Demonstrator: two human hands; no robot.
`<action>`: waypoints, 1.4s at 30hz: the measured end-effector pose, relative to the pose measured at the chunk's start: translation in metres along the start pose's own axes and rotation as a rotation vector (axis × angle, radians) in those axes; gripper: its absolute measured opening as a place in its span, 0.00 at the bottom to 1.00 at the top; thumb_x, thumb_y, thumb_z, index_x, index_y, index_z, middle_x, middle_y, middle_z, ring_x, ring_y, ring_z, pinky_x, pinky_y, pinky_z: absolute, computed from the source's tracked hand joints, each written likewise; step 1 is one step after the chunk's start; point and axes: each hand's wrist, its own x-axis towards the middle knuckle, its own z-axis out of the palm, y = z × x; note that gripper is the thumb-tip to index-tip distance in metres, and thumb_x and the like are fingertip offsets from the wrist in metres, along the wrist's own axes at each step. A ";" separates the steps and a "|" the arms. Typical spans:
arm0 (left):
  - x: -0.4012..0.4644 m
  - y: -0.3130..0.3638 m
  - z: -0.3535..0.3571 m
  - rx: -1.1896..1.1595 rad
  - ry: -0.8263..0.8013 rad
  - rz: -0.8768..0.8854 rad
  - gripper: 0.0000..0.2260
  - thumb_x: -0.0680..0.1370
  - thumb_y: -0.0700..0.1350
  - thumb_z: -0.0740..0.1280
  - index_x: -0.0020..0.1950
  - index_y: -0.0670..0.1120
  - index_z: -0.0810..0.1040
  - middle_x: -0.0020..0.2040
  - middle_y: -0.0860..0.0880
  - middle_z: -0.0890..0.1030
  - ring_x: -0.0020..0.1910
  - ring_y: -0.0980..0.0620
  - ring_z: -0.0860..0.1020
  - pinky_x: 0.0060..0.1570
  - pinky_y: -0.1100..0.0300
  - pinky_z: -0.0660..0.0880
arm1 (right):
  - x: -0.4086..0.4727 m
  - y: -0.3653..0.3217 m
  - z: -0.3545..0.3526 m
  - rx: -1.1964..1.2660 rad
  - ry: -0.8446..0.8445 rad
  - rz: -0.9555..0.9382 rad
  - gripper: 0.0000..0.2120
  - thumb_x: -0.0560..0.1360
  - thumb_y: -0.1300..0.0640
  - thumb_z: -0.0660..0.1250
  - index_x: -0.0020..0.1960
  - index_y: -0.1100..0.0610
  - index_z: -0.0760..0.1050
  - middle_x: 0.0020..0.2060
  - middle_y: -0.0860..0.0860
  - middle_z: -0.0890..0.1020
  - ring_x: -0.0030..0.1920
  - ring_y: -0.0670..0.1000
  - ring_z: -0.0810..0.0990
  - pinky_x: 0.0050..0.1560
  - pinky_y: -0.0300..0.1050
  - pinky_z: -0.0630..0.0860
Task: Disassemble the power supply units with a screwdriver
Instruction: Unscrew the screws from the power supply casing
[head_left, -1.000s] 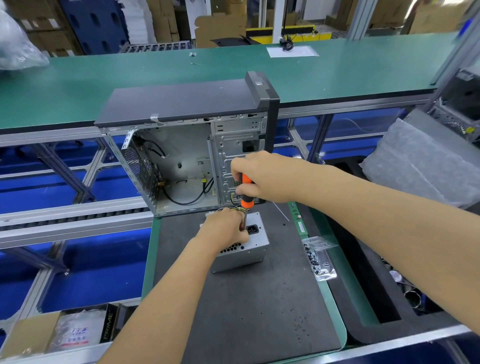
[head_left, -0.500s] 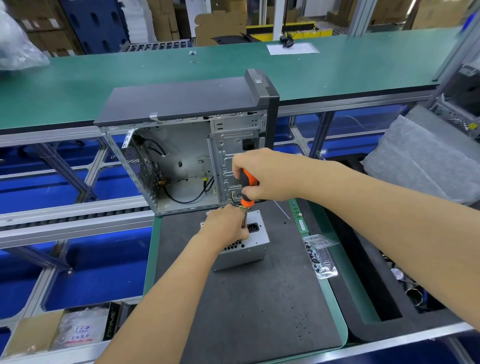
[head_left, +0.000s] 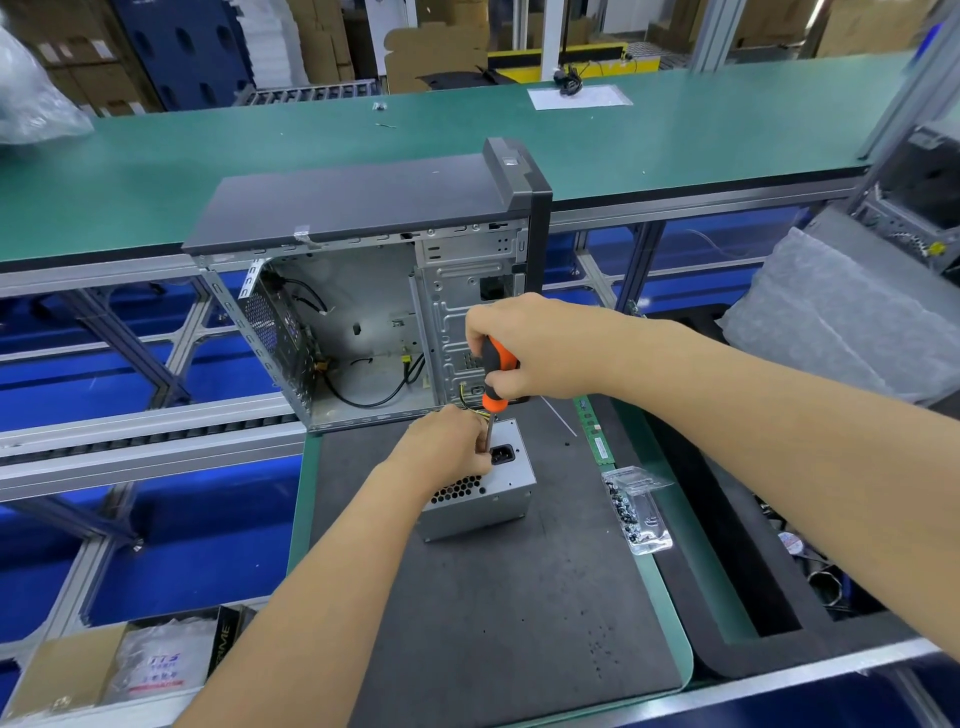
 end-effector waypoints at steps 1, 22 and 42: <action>0.000 0.001 0.000 0.003 -0.007 0.001 0.04 0.75 0.48 0.68 0.41 0.51 0.74 0.43 0.50 0.76 0.44 0.45 0.78 0.45 0.53 0.77 | 0.001 0.000 0.000 -0.001 0.002 0.000 0.13 0.75 0.55 0.68 0.56 0.53 0.69 0.47 0.49 0.75 0.44 0.51 0.75 0.34 0.38 0.67; 0.005 0.004 -0.005 0.111 -0.046 0.060 0.05 0.74 0.45 0.66 0.41 0.46 0.73 0.45 0.46 0.76 0.40 0.45 0.75 0.36 0.57 0.71 | -0.003 0.004 -0.001 -0.016 0.001 0.021 0.14 0.76 0.52 0.68 0.58 0.53 0.69 0.46 0.50 0.74 0.42 0.50 0.74 0.33 0.37 0.65; 0.012 -0.002 -0.001 0.096 -0.096 0.117 0.11 0.72 0.44 0.64 0.33 0.46 0.65 0.33 0.49 0.67 0.30 0.50 0.64 0.28 0.58 0.61 | -0.006 0.008 -0.002 0.041 0.008 0.012 0.14 0.75 0.55 0.70 0.58 0.52 0.71 0.49 0.50 0.76 0.45 0.50 0.75 0.39 0.40 0.73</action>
